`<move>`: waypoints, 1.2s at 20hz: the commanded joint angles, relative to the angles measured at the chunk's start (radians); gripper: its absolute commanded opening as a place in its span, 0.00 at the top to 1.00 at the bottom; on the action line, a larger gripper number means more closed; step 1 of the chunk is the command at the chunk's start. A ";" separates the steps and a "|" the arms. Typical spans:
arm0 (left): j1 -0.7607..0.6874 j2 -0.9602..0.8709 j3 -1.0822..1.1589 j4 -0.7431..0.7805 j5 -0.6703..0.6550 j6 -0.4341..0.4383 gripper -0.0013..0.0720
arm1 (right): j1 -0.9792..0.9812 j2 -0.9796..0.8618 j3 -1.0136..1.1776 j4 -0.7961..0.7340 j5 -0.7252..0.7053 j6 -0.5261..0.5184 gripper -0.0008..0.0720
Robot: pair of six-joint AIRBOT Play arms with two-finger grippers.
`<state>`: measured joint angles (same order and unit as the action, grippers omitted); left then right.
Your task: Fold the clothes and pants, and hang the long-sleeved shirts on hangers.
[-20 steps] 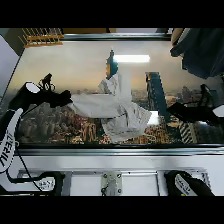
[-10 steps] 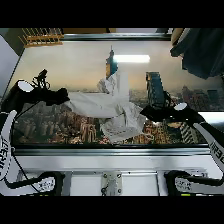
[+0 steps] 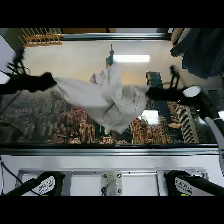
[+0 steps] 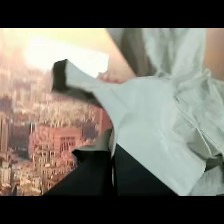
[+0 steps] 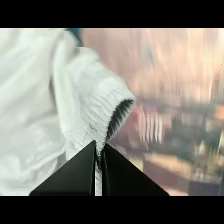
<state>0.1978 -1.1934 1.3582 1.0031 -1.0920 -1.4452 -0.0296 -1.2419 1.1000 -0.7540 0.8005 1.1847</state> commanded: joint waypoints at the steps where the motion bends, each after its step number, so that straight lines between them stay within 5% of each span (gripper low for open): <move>1: 0.032 0.214 0.161 0.000 -0.063 -0.002 0.97 | -0.066 0.212 0.264 -0.058 0.153 0.020 0.96; 8: -0.027 0.594 0.093 0.000 -0.094 -0.038 0.97 | -0.077 0.512 0.343 -0.094 0.202 0.153 0.96; 13: -0.027 0.711 -0.291 -0.002 -0.161 -0.185 0.97 | -0.076 0.475 0.332 -0.253 0.387 0.363 0.96; 17: -0.027 0.682 -0.601 -0.013 -0.289 -0.182 0.97 | -0.074 0.360 0.258 -0.286 0.536 0.356 0.96; 18: -0.028 0.655 -0.652 -0.014 -0.354 -0.172 0.93 | -0.074 0.343 0.229 -0.291 0.556 0.352 0.96; 20: -0.033 0.600 -0.716 -0.072 -0.439 -0.137 0.15 | -0.074 0.336 0.164 -0.325 0.577 0.349 0.96; 24: -0.130 0.489 -0.650 -0.160 -0.316 -0.108 0.14 | -0.075 0.374 0.113 -0.452 0.680 0.350 0.96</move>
<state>0.1211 -0.6331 0.6964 0.8982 -1.4460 -1.5772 -0.1040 -0.8799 1.2507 -1.1110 1.3884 1.5303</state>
